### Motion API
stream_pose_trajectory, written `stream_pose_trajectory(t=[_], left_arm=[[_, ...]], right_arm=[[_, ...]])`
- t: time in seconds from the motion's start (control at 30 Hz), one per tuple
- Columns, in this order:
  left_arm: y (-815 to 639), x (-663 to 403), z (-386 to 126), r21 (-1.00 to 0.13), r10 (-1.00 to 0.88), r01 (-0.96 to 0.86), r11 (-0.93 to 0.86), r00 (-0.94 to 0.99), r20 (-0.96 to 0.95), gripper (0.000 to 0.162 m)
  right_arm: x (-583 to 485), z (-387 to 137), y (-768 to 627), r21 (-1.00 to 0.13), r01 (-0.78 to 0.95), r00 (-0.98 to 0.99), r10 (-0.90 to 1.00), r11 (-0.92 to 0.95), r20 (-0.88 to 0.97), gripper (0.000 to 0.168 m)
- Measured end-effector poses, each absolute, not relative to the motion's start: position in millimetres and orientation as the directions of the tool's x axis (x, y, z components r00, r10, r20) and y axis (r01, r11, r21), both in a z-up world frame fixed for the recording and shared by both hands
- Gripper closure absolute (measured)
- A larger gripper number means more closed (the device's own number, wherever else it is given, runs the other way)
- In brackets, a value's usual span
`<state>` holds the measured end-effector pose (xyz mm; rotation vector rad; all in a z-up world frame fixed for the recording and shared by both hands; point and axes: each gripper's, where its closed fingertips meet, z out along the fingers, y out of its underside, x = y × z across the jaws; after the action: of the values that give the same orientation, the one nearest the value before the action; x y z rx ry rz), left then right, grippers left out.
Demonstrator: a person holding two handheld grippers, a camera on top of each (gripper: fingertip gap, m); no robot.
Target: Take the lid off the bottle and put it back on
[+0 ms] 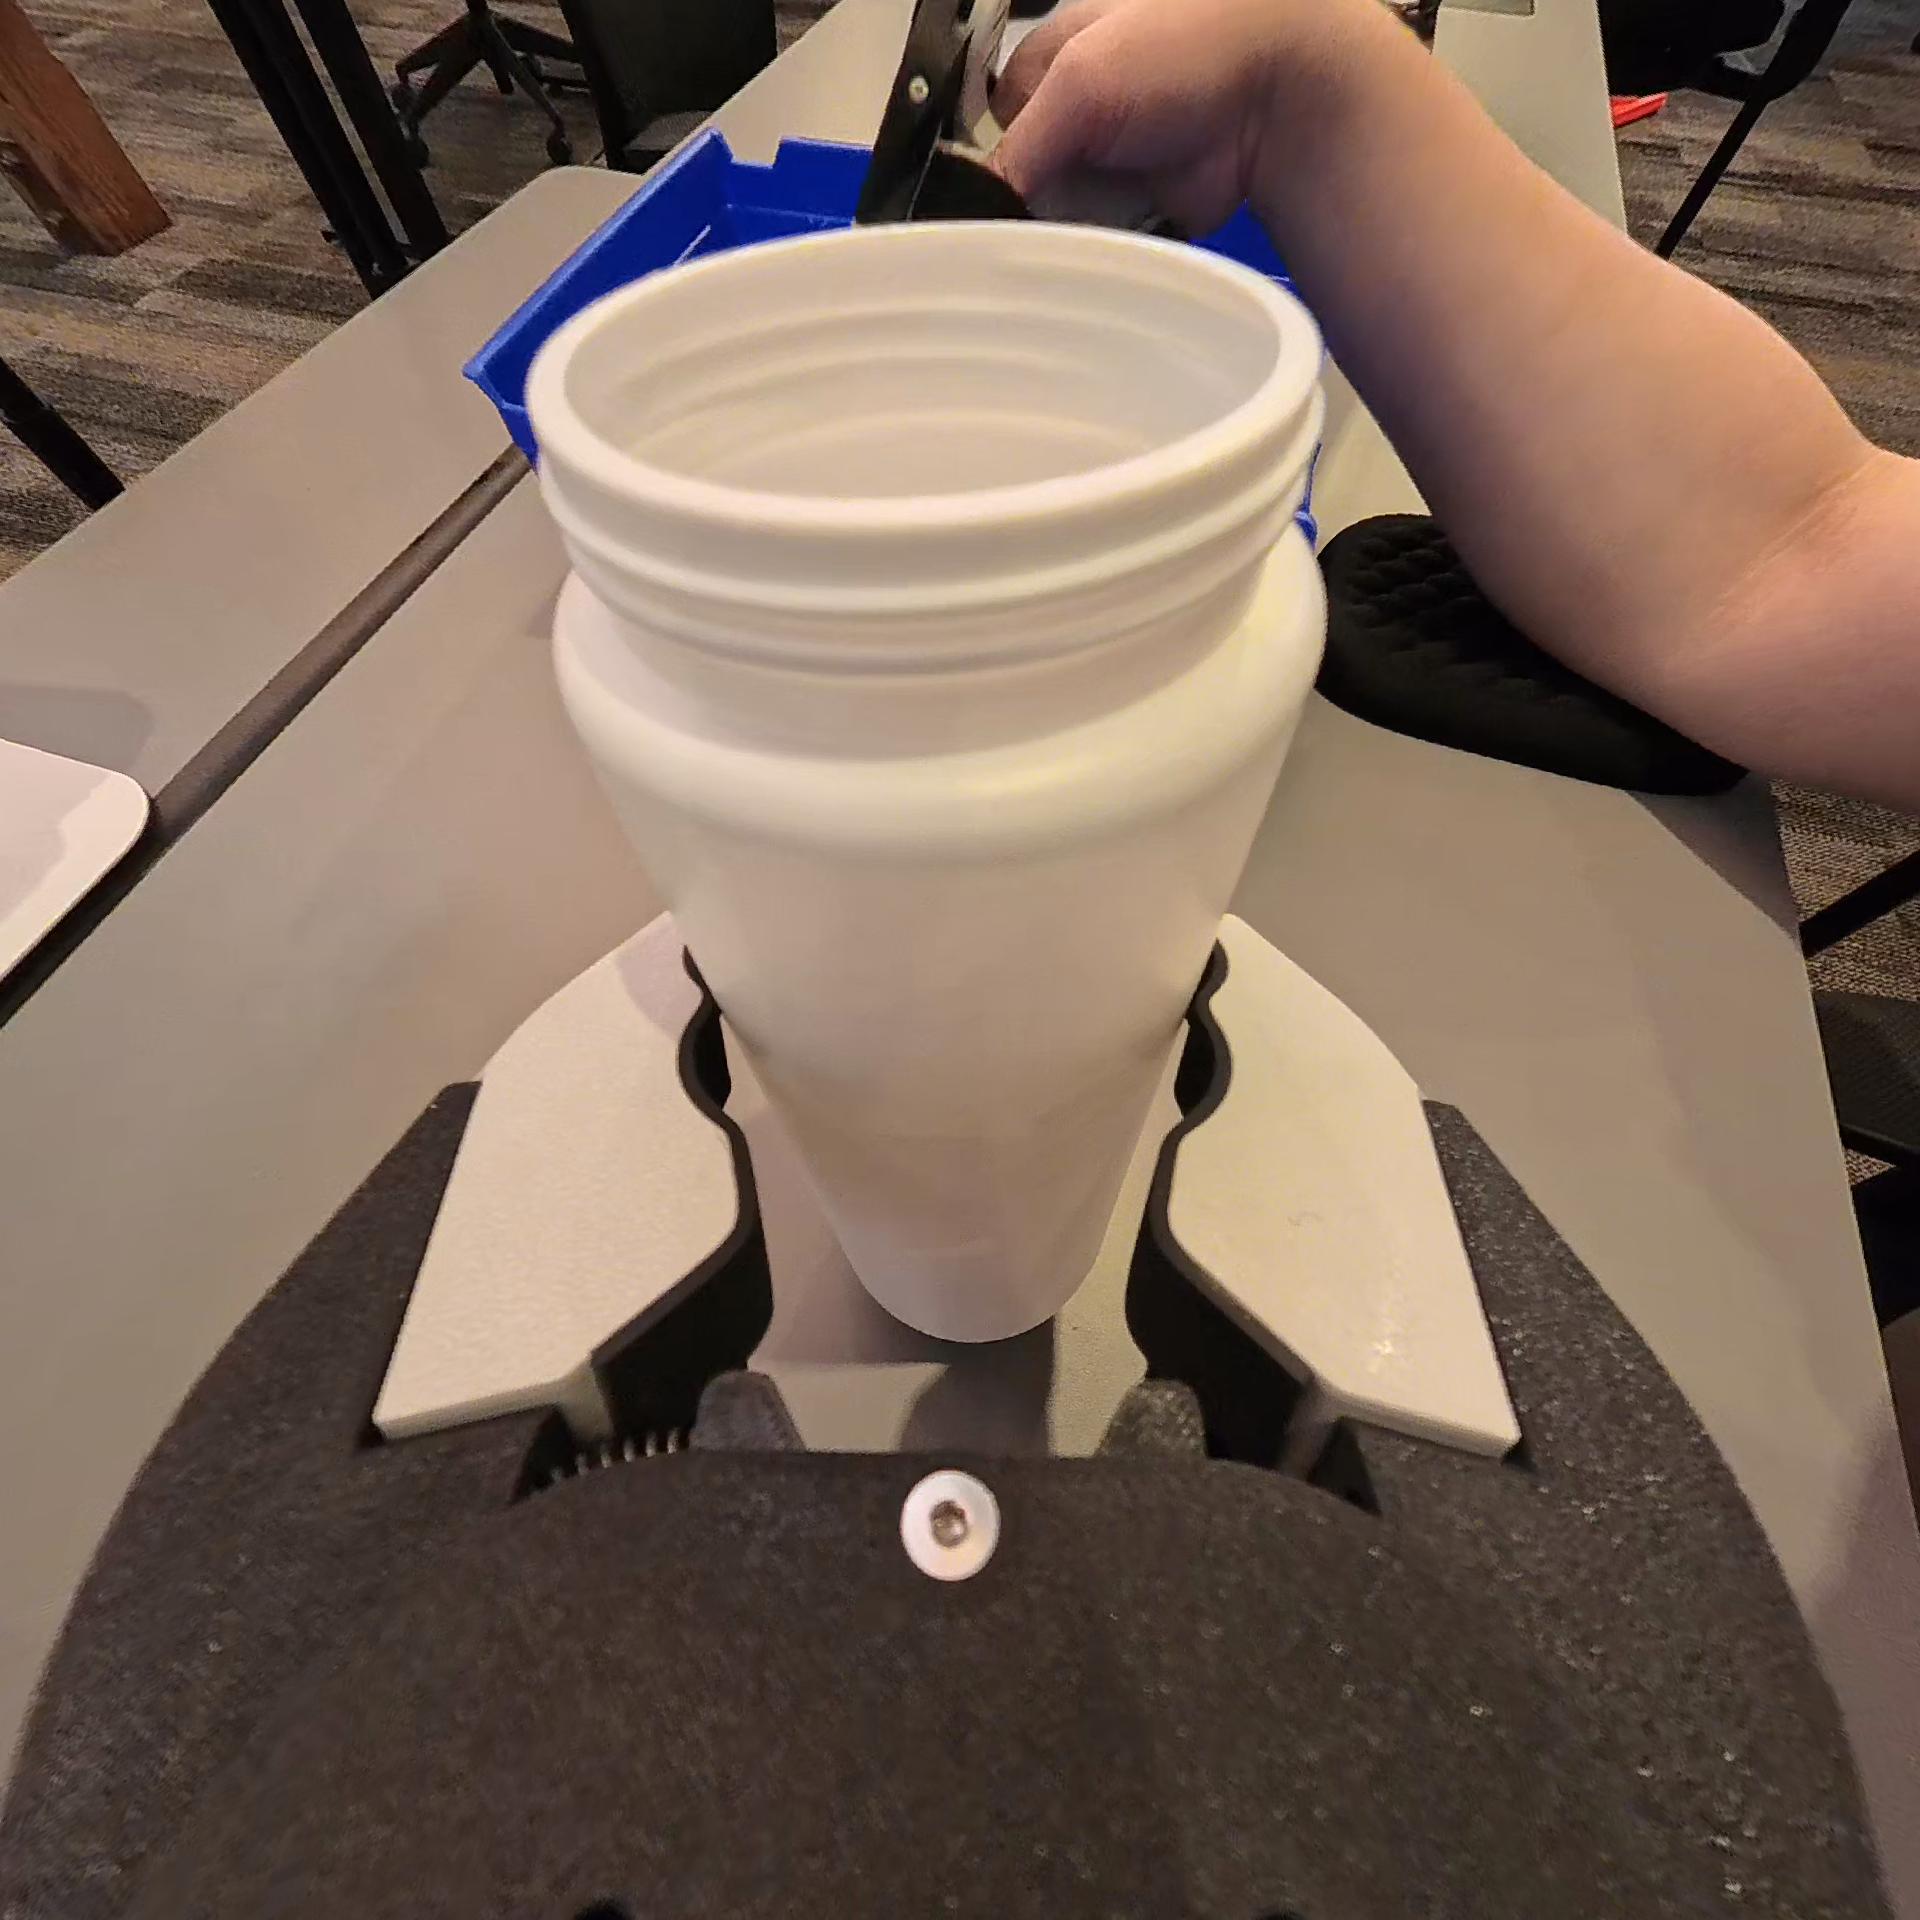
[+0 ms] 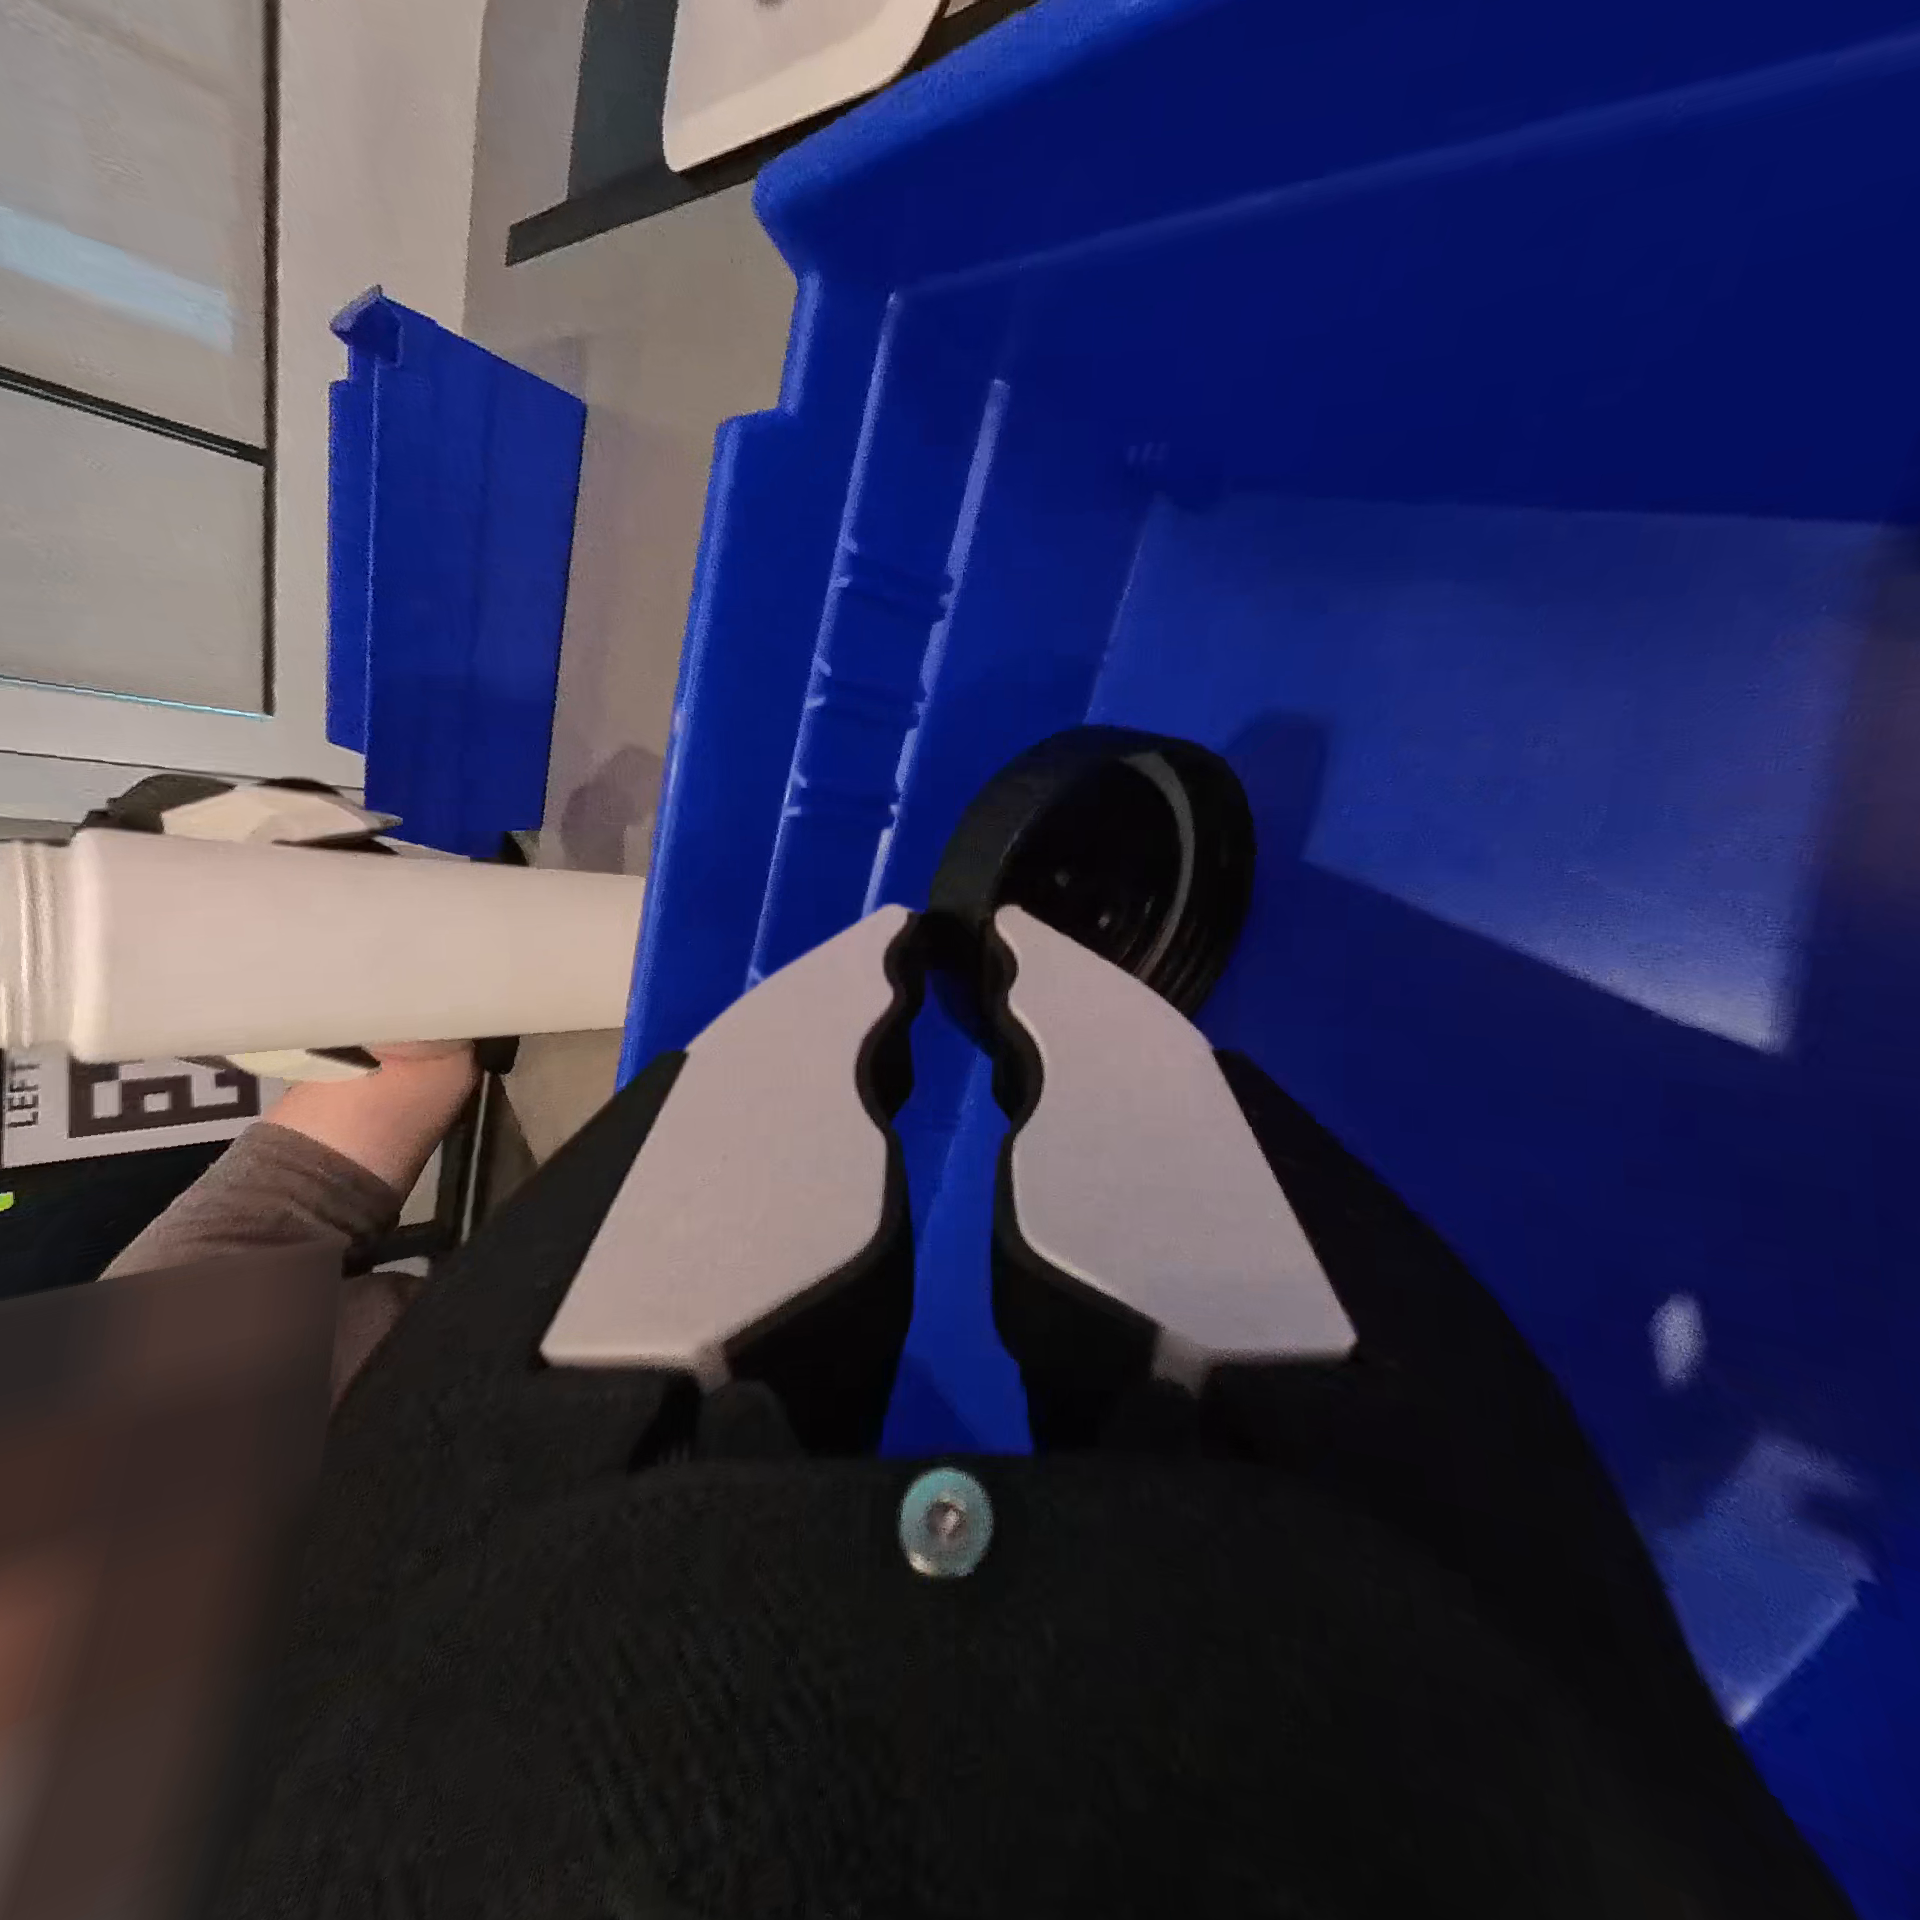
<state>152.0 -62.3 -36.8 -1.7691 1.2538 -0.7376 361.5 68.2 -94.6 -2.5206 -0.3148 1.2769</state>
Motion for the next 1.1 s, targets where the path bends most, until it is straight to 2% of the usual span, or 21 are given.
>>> stream_pose_trajectory(t=[0.37, 0.7, 1.0, 1.1], left_arm=[[-64, 153, -39, -0.870, -0.947, -0.466, -0.163, 0.323, 0.004, 0.076], [-65, 155, -43, -0.862, -0.949, -0.479, -0.166, 0.315, 0.007, 0.076], [-66, 155, -43, -0.861, -0.950, -0.482, -0.164, 0.313, 0.006, 0.076], [-66, 155, -43, -0.862, -0.950, -0.480, -0.162, 0.312, 0.005, 0.076]], right_arm=[[335, -103, 49, -0.242, 0.140, 0.372, 0.277, -0.960, -0.886, 0.156], [355, -108, 64, -0.292, 0.087, 0.492, 0.296, -0.952, -0.819, 0.154], [346, -99, 63, -0.316, 0.098, 0.453, 0.325, -0.944, -0.830, 0.156], [351, -107, 66, -0.319, 0.104, 0.516, 0.325, -0.942, -0.793, 0.156]])
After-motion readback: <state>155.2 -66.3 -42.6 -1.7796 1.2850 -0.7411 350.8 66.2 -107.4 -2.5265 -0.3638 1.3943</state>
